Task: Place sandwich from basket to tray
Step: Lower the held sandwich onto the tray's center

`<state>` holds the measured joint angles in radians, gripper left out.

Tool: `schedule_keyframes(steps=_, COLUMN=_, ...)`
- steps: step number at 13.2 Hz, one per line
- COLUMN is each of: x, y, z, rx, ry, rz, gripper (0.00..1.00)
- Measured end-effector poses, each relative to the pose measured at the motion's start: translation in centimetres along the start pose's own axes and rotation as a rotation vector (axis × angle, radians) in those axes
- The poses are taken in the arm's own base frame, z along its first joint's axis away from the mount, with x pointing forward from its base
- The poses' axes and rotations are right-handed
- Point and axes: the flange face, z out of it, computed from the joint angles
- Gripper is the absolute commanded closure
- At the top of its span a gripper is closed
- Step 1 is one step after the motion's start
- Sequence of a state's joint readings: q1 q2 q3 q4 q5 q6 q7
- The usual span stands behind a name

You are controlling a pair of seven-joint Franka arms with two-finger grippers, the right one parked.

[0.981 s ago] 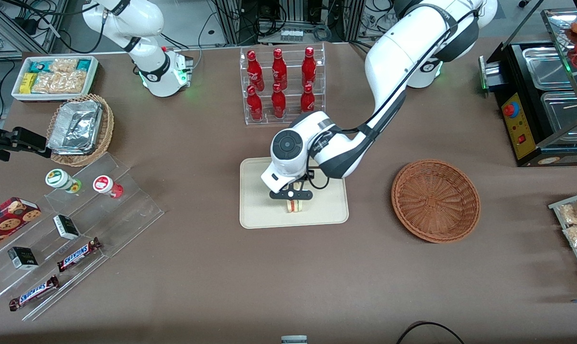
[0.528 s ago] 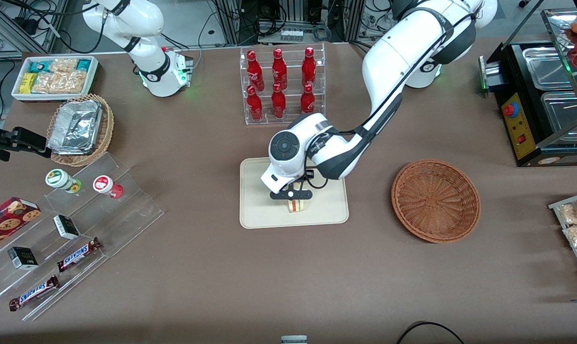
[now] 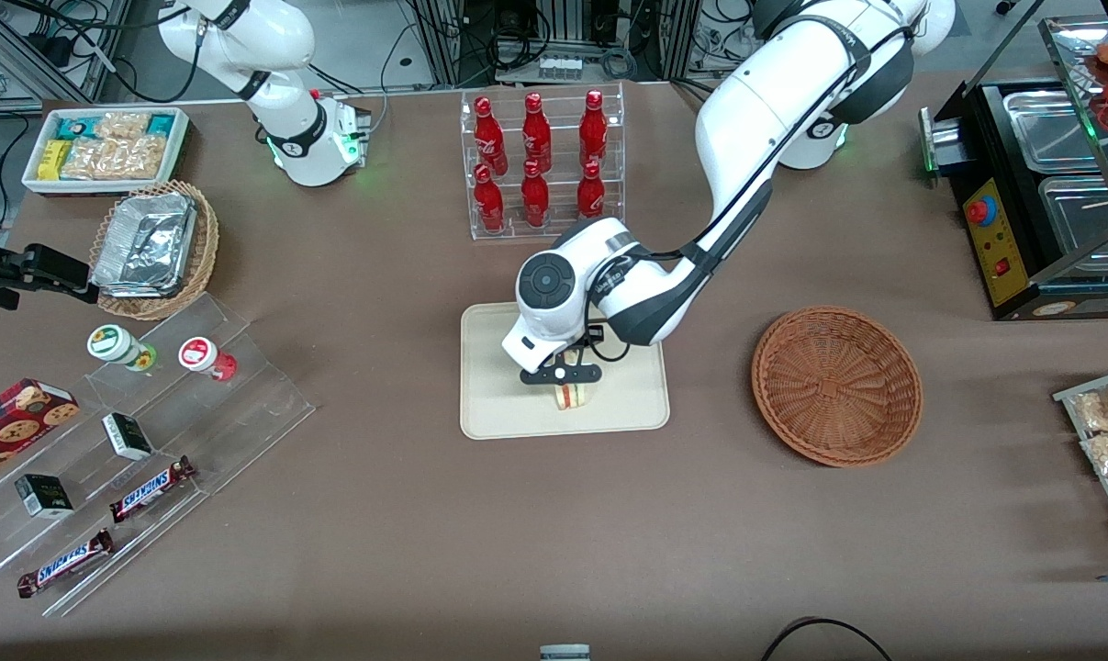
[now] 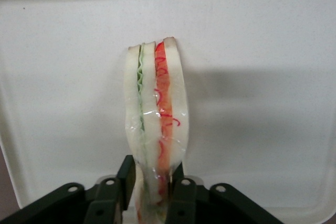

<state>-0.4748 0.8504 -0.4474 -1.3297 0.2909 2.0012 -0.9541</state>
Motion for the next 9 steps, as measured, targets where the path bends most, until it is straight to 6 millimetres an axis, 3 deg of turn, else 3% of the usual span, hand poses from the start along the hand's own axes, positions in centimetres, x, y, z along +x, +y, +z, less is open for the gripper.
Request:
schedule_keyframes(steps=6, x=0.2, y=0.2, z=-0.3, rx=-0.016, ry=0.012, rz=-0.001, gripper=0.00)
schedule_keyframes(steps=9, x=0.5, y=0.0, z=-2.9, rx=-0.012, ry=0.026, rz=-0.008, gripper=0.00)
